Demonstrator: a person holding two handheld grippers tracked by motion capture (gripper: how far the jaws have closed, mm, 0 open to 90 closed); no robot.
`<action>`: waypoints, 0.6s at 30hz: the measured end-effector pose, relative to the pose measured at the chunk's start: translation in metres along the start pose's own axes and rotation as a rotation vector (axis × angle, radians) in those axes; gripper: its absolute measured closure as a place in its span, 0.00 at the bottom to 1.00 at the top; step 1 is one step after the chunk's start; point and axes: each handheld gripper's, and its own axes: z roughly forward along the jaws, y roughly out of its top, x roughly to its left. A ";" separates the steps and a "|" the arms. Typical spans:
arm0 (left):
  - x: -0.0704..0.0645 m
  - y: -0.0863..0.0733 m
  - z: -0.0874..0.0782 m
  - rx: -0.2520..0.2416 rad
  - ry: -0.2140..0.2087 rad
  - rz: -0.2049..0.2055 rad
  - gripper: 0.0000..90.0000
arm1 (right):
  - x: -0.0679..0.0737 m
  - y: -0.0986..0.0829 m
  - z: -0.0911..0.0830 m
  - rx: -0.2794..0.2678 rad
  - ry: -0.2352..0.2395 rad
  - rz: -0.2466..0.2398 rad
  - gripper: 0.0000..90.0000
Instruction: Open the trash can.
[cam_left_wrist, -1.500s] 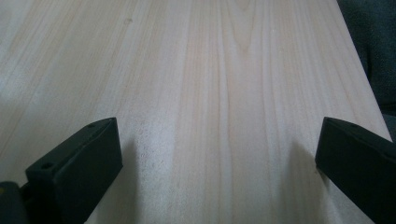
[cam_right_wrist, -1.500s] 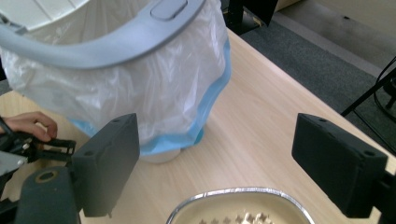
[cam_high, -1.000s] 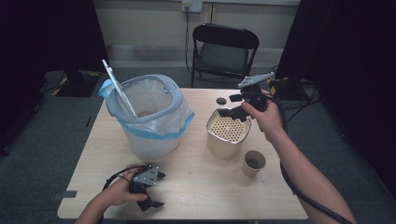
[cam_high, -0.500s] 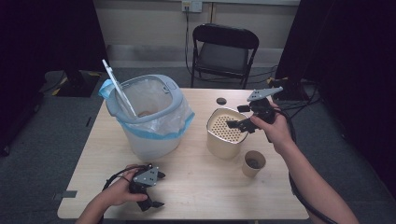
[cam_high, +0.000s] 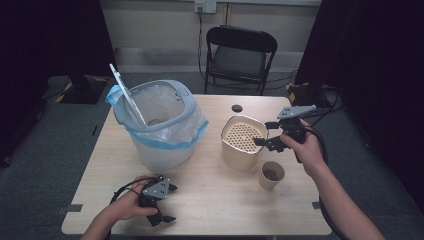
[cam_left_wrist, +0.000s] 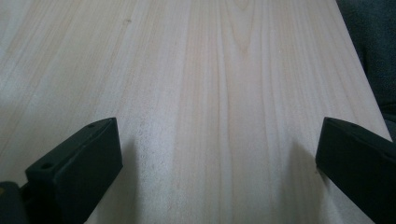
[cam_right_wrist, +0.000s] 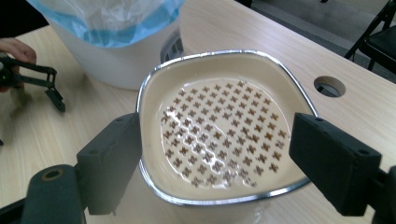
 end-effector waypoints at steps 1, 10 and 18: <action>0.000 0.000 0.000 0.000 -0.001 0.001 0.00 | 0.000 -0.002 -0.001 0.004 -0.001 0.002 0.19; 0.000 0.000 0.000 0.000 0.000 0.001 0.00 | 0.001 -0.025 -0.009 0.011 -0.009 0.020 0.16; 0.000 0.000 0.000 0.000 -0.001 0.002 0.00 | 0.003 -0.039 -0.017 0.017 -0.004 0.016 0.16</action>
